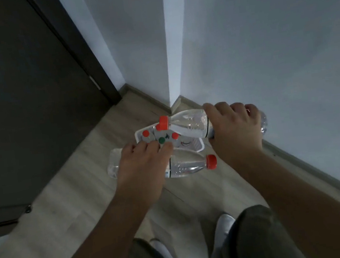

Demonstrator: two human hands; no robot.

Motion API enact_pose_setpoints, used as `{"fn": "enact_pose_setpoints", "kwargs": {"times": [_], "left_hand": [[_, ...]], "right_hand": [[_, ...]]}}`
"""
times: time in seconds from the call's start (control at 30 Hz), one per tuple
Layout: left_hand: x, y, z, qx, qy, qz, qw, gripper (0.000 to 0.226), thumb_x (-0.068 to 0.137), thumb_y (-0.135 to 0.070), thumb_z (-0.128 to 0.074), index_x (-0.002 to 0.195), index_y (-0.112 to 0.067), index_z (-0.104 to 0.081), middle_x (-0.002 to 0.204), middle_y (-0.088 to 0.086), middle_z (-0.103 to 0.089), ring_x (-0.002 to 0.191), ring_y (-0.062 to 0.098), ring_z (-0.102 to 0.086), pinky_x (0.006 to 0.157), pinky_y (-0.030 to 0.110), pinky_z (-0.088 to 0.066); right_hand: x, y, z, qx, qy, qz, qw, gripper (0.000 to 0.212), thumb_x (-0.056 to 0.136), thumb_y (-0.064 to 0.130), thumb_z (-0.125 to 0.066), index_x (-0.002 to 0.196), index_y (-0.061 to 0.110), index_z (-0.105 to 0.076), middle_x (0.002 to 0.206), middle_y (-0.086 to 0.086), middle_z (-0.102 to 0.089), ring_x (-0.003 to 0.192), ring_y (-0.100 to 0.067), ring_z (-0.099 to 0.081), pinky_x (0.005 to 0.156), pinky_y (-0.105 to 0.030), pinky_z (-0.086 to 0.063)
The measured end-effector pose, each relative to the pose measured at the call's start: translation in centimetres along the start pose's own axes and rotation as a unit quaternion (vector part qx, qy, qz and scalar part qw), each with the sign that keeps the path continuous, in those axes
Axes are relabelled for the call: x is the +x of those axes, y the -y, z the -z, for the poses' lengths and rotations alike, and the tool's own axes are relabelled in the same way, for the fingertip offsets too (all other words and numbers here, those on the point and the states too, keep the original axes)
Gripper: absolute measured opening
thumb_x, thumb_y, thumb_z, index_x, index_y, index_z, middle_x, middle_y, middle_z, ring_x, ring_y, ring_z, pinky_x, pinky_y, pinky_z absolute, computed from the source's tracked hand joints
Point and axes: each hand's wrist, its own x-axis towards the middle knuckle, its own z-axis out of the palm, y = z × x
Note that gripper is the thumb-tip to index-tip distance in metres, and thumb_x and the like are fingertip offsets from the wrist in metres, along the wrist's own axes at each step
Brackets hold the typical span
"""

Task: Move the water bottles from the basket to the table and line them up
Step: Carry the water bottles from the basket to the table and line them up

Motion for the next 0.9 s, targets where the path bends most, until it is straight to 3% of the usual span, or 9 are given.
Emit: {"fn": "enact_pose_setpoints", "kwargs": {"times": [0.23, 0.37, 0.57, 0.9], "left_hand": [[-6.3, -1.5, 24.4, -0.004, -0.035, -0.045, 0.998, 0.065, 0.067, -0.031, -0.089, 0.125, -0.020, -0.062, 0.096, 0.003, -0.070, 0.087, 0.027, -0.067, 0.079, 0.041, -0.049], [-8.1, -3.5, 33.4, -0.001, -0.062, -0.087, 0.994, 0.065, 0.068, -0.032, -0.088, 0.125, -0.021, -0.060, 0.094, 0.002, -0.070, 0.084, 0.025, -0.067, 0.077, 0.039, -0.048], [-7.5, -8.5, 40.0, 0.038, -0.082, -0.173, 0.981, 0.063, 0.077, -0.040, -0.082, 0.133, -0.024, -0.055, 0.114, 0.001, -0.071, 0.102, 0.024, -0.067, 0.094, 0.045, -0.052], [-2.4, -17.6, 45.9, 0.070, -0.084, -0.276, 0.955, 0.062, 0.071, -0.033, -0.077, 0.128, -0.033, -0.052, 0.104, -0.010, -0.064, 0.094, 0.019, -0.061, 0.085, 0.039, -0.048]], "right_hand": [[-2.0, -5.4, 24.8, 0.005, 0.008, -0.034, 0.999, 0.056, 0.075, 0.016, -0.080, 0.127, 0.023, -0.058, 0.108, -0.004, -0.070, 0.096, -0.036, -0.065, 0.095, -0.053, -0.045], [-4.4, -9.1, 33.3, -0.006, -0.016, -0.063, 0.998, 0.056, 0.071, 0.015, -0.078, 0.124, 0.023, -0.060, 0.099, -0.002, -0.069, 0.088, -0.036, -0.065, 0.089, -0.049, -0.045], [-8.0, -14.8, 37.8, -0.020, -0.062, -0.126, 0.990, 0.059, 0.063, 0.010, -0.077, 0.119, 0.019, -0.063, 0.089, -0.004, -0.066, 0.078, -0.037, -0.062, 0.079, -0.046, -0.043], [-12.9, -24.0, 41.4, -0.059, -0.063, -0.266, 0.960, 0.058, 0.063, 0.011, -0.078, 0.117, 0.022, -0.060, 0.087, -0.001, -0.063, 0.078, -0.035, -0.060, 0.081, -0.045, -0.043]]}}
